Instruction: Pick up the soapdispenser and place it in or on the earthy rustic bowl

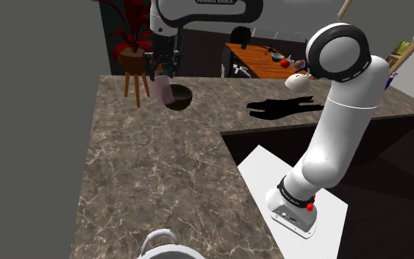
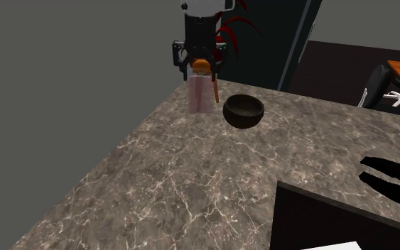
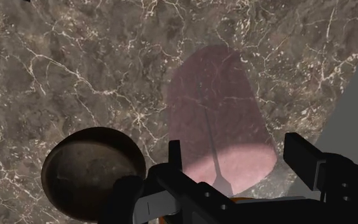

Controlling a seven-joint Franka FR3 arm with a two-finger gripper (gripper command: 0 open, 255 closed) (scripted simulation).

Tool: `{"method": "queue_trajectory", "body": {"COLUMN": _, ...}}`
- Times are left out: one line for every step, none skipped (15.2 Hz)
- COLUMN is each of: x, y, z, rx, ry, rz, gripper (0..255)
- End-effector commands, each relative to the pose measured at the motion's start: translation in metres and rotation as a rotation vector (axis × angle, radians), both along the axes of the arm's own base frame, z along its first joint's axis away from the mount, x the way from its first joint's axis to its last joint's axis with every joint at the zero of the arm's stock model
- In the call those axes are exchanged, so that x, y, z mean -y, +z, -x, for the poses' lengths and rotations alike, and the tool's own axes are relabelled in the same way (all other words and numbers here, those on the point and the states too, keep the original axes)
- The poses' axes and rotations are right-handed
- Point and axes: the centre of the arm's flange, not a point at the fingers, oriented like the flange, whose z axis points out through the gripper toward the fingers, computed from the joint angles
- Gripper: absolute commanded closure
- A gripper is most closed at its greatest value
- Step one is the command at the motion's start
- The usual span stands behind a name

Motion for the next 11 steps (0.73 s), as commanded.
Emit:
{"method": "queue_trajectory", "body": {"x": 0.023, "y": 0.000, "z": -0.010, "rx": 0.001, "ry": 0.002, "rz": 0.000, "gripper": 255}}
{"method": "queue_trajectory", "body": {"x": 0.035, "y": 0.001, "z": -0.014, "rx": 0.001, "ry": 0.002, "rz": 0.000, "gripper": 255}}
{"method": "queue_trajectory", "body": {"x": 0.048, "y": 0.001, "z": -0.019, "rx": 0.001, "ry": 0.002, "rz": 0.000, "gripper": 255}}
{"method": "queue_trajectory", "body": {"x": 0.060, "y": 0.002, "z": -0.024, "rx": 0.001, "ry": 0.002, "rz": 0.000, "gripper": 255}}
{"method": "queue_trajectory", "body": {"x": 0.072, "y": 0.003, "z": -0.028, "rx": 0.001, "ry": 0.002, "rz": 0.000, "gripper": 255}}
{"method": "queue_trajectory", "body": {"x": 0.085, "y": 0.003, "z": -0.033, "rx": 0.001, "ry": 0.002, "rz": 0.000, "gripper": 255}}
{"method": "queue_trajectory", "body": {"x": 0.097, "y": 0.004, "z": -0.038, "rx": 0.001, "ry": 0.002, "rz": 0.000, "gripper": 255}}
{"method": "queue_trajectory", "body": {"x": 0.109, "y": 0.004, "z": -0.042, "rx": 0.001, "ry": 0.002, "rz": 0.000, "gripper": 255}}
{"method": "queue_trajectory", "body": {"x": 0.122, "y": 0.005, "z": -0.047, "rx": 0.001, "ry": 0.002, "rz": 0.000, "gripper": 255}}
{"method": "queue_trajectory", "body": {"x": 0.134, "y": 0.006, "z": -0.051, "rx": 0.001, "ry": 0.002, "rz": 0.000, "gripper": 255}}
{"method": "queue_trajectory", "body": {"x": 0.146, "y": 0.006, "z": -0.056, "rx": 0.001, "ry": 0.002, "rz": 0.000, "gripper": 255}}
